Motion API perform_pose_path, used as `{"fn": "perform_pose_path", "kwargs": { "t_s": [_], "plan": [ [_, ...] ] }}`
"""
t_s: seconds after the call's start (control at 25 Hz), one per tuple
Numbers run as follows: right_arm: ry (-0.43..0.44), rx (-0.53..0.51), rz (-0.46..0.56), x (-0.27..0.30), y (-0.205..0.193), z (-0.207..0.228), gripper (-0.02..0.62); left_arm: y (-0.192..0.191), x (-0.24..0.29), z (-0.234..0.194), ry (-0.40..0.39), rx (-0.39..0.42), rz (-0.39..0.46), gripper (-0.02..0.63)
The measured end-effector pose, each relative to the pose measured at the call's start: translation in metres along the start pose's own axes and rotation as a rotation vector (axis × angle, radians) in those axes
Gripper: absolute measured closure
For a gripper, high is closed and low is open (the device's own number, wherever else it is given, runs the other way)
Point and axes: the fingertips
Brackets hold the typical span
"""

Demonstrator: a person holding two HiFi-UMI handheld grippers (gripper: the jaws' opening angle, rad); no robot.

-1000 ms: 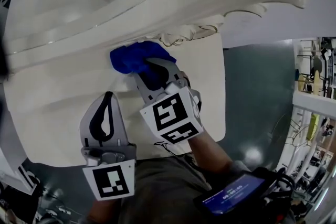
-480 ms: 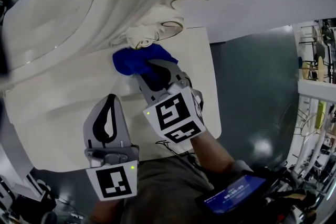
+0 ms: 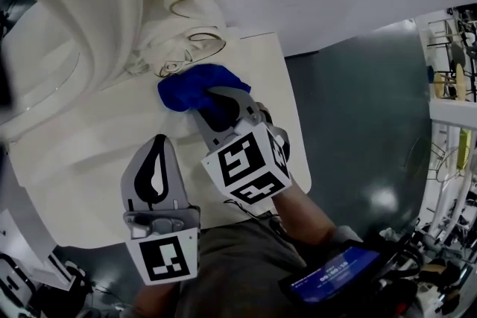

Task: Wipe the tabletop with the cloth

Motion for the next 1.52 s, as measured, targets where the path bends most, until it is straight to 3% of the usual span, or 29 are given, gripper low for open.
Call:
{"fn": "perform_pose_path", "kwargs": {
  "t_s": [0.52,1.04,1.28,1.52],
  "plan": [
    [-0.097,0.069,0.014,-0.050,-0.041,0.046,0.500,0.006,0.008,0.062,-0.082,0.047,-0.001,0.589],
    [-0.334,0.182,0.000,-0.151,-0.105,0.111,0.500,0.014,0.010,0.147,-0.227,0.128,0.024,0.589],
    [-0.328,0.186,-0.022,-0.168,-0.126,0.114,0.500,0.018,0.004,0.171,-0.221,0.126,0.006,0.589],
    [-0.245,0.198,-0.092,-0.127,-0.159,0.097,0.500,-0.014,0.009,0.162,-0.209,0.088,-0.041,0.589]
  ]
}}
Point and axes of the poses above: the fingertips, and each gripper's own axes: x forward along the fingers, z to its right, y out of its top, and after that the axes turned 4 degrees about y, right-handed
